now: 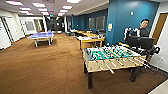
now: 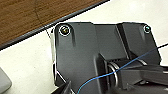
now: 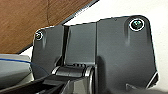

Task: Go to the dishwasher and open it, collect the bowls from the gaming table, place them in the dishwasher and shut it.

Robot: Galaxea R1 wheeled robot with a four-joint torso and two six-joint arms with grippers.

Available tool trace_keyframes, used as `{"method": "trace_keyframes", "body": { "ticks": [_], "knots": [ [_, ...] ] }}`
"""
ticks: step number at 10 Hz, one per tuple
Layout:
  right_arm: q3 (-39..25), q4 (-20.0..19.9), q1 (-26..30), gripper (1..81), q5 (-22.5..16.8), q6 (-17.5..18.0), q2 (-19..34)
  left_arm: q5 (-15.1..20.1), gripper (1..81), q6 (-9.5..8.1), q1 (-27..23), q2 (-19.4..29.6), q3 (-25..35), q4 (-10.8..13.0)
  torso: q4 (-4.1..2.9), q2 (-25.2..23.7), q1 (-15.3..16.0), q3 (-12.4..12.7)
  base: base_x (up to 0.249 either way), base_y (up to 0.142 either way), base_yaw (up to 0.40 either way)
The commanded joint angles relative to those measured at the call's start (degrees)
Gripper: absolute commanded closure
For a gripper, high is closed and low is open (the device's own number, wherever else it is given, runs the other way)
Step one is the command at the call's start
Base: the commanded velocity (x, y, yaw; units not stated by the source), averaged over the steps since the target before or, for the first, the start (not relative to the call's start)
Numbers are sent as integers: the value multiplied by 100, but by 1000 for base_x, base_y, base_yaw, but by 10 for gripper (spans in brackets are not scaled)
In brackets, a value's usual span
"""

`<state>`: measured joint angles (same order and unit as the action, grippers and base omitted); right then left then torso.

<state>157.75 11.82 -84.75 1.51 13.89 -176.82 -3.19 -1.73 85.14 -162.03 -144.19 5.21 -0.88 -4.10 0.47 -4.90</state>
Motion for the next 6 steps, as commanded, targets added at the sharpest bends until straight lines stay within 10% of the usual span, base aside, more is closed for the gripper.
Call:
{"method": "trace_keyframes", "body": {
  "ticks": [1,6],
  "knots": [
    [-43,66,348,10,-265,-44,-40,275,10,-3,-300,100,-4,-11,0,0,0,0,0,0,350],
    [-43,101,357,10,-265,-35,-57,284,10,-3,-300,100,-4,-11,0,0,0,0,0,0,350]
  ]
}}
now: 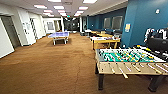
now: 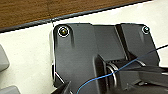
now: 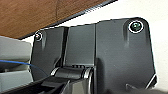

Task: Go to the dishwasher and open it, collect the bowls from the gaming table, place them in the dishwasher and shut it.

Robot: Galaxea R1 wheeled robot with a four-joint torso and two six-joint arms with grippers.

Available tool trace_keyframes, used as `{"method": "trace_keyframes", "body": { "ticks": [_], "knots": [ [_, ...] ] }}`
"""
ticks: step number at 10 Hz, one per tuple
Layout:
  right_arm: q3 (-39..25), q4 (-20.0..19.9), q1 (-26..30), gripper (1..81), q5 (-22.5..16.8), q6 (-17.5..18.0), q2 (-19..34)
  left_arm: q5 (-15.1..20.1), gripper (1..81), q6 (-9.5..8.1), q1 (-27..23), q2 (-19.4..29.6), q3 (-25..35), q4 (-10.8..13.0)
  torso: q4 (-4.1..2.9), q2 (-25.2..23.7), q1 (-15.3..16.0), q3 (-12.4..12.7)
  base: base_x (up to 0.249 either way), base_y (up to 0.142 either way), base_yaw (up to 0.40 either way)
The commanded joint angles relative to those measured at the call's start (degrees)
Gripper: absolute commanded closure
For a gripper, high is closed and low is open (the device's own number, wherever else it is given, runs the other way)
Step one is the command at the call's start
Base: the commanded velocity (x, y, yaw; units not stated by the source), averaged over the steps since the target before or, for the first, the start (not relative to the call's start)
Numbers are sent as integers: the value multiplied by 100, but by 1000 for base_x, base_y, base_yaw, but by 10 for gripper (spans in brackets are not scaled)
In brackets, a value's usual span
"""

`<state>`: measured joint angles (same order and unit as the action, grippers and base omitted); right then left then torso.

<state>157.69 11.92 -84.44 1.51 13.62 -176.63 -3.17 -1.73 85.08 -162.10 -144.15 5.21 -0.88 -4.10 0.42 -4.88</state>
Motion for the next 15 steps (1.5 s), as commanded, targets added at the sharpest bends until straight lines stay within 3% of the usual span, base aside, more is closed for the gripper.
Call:
{"method": "trace_keyframes", "body": {
  "ticks": [1,6,9,15],
  "knots": [
    [-37,91,327,10,-265,-9,-77,282,10,-3,-294,107,-8,-20,0,0,0,0,0,0,350],
    [-37,108,327,10,-265,-17,-77,291,10,-3,-285,98,-8,-20,0,0,2,-2,0,0,350],
    [-46,109,327,10,-265,-17,-77,291,10,-11,-285,98,-8,-20,0,0,0,0,-67,193,0],
    [-37,65,292,10,-257,45,-68,299,10,-20,-276,11,-43,-2,0,0,-2,0,0,0,0]
  ]
}}
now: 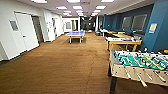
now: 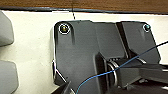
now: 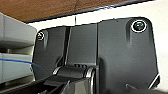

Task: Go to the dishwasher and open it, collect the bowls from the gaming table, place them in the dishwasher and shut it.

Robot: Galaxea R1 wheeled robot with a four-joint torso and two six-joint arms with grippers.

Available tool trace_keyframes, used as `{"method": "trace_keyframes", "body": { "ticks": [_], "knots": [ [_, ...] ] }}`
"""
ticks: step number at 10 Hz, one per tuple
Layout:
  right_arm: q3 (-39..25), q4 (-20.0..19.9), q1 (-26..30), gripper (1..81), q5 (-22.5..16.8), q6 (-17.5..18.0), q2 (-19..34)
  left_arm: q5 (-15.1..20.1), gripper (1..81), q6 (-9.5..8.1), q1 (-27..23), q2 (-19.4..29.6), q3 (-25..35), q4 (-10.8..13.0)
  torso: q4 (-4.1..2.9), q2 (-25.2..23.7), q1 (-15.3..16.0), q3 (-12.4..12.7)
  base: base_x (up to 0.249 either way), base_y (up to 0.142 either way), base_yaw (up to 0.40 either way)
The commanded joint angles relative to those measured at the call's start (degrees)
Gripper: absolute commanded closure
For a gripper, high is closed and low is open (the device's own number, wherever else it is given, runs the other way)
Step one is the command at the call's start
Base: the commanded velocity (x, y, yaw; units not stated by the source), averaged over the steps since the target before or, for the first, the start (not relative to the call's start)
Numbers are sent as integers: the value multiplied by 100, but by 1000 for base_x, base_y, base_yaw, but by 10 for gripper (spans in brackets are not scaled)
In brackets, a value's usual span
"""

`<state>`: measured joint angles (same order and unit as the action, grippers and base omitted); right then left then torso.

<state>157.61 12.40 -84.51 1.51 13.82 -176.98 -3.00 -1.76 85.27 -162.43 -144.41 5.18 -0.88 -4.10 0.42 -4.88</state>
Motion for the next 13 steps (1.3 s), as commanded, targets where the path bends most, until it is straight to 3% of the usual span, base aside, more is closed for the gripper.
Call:
{"method": "trace_keyframes", "body": {
  "ticks": [1,5,13],
  "knots": [
    [-30,17,271,10,-265,24,-33,282,10,-18,-296,26,-17,9,0,0,0,-2,0,0,0],
    [-39,-1,201,10,-283,15,-33,291,10,-18,-296,-44,-18,-8,0,0,-2,0,18,0,0],
    [-39,-1,166,10,-292,-3,-77,291,10,-18,-296,-97,-18,-8,0,-4,-13,2,130,0,0]
  ]
}}
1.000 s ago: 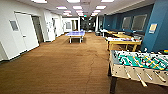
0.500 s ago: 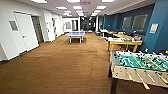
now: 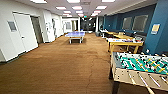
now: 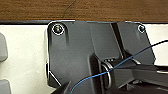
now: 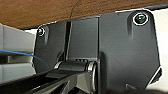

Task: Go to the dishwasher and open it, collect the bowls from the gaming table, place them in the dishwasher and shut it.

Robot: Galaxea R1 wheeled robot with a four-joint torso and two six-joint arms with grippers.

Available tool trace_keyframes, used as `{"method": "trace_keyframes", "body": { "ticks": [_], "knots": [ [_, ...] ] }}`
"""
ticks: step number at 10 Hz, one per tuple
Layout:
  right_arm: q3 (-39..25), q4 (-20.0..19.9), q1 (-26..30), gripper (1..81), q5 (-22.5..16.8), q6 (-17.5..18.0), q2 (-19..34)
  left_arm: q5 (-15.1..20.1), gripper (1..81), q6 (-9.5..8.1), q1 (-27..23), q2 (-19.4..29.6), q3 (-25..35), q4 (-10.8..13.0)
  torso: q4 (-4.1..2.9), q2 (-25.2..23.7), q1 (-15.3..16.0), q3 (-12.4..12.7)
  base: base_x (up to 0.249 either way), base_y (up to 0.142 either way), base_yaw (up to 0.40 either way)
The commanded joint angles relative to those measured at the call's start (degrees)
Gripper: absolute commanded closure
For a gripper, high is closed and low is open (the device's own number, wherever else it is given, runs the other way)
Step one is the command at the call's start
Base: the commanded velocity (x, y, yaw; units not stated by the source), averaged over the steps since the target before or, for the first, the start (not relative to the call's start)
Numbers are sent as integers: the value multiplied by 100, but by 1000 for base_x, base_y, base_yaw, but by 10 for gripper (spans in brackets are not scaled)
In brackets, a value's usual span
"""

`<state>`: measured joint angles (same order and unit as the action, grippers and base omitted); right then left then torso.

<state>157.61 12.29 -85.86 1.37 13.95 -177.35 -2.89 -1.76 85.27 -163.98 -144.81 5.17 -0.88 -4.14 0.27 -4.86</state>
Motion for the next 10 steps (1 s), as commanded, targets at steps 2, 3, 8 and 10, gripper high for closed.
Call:
{"method": "trace_keyframes", "body": {
  "ticks": [2,3,8,10],
  "knots": [
    [-39,19,301,10,-277,-15,-40,280,10,-27,-296,40,23,-7,0,-2,0,0,146,0,0],
    [-39,28,301,10,-277,-15,-40,280,10,-27,-296,32,23,-15,0,0,0,0,147,0,0],
    [-56,28,310,10,-277,-15,-49,280,10,-35,-287,31,14,-7,0,0,2,0,146,0,0],
    [-56,28,301,10,-277,-15,-49,280,10,-35,-287,22,14,-7,0,6,9,-2,149,0,0]
  ]
}}
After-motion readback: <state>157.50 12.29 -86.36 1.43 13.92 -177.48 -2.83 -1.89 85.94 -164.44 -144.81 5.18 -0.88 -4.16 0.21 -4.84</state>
